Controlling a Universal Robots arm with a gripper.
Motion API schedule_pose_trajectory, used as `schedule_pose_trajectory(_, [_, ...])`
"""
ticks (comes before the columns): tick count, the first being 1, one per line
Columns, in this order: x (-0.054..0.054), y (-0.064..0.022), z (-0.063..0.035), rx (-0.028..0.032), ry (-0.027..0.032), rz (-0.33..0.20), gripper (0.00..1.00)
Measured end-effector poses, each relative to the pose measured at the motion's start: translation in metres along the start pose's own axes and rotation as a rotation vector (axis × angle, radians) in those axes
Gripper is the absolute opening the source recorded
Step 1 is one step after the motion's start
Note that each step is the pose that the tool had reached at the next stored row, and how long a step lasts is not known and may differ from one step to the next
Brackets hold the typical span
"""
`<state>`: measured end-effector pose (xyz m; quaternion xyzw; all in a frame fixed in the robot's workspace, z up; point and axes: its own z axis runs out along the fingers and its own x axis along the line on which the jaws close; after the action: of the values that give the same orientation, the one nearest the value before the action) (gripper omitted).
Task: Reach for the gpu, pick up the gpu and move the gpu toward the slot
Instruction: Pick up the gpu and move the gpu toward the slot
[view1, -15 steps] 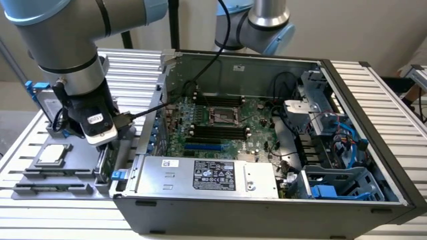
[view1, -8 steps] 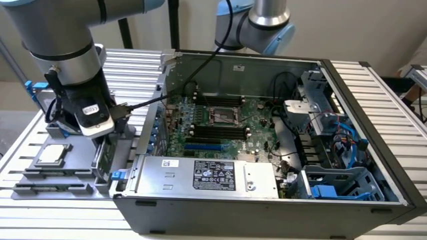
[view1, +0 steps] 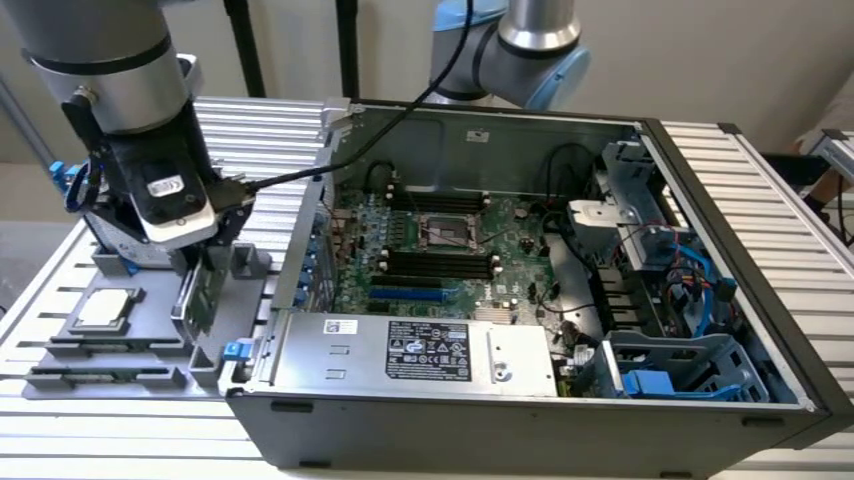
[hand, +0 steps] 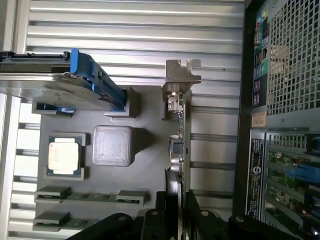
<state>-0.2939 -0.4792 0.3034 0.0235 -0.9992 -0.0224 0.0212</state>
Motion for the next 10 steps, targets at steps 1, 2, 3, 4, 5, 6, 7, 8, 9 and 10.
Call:
schedule_pose_trajectory(1, [0.000,0.0002,-0.0045,-0.0002,-0.0001,0.000,0.26])
schedule_pose_trajectory(2, [0.000,0.0003,-0.0091,-0.0003,-0.0001,0.000,0.26])
schedule_pose_trajectory(3, [0.001,0.0005,-0.0138,-0.0001,0.0002,0.000,0.26])
schedule_pose_trajectory(4, [0.001,0.0007,-0.0182,-0.0003,0.0000,0.000,0.26])
schedule_pose_trajectory(5, [0.001,0.0008,-0.0227,-0.0003,0.0000,0.000,0.26])
schedule_pose_trajectory(6, [0.001,0.0009,-0.0272,-0.0002,0.0000,0.000,0.26])
schedule_pose_trajectory(7, [0.001,0.0011,-0.0317,-0.0003,-0.0001,0.000,0.26])
schedule_pose_trajectory(8, [0.001,0.0012,-0.0363,-0.0002,0.0000,0.000,0.26])
schedule_pose_trajectory(9, [0.002,0.0013,-0.0408,-0.0002,0.0000,0.000,0.26])
schedule_pose_trajectory(10, [0.001,0.0013,-0.0454,-0.0004,-0.0002,0.000,0.26])
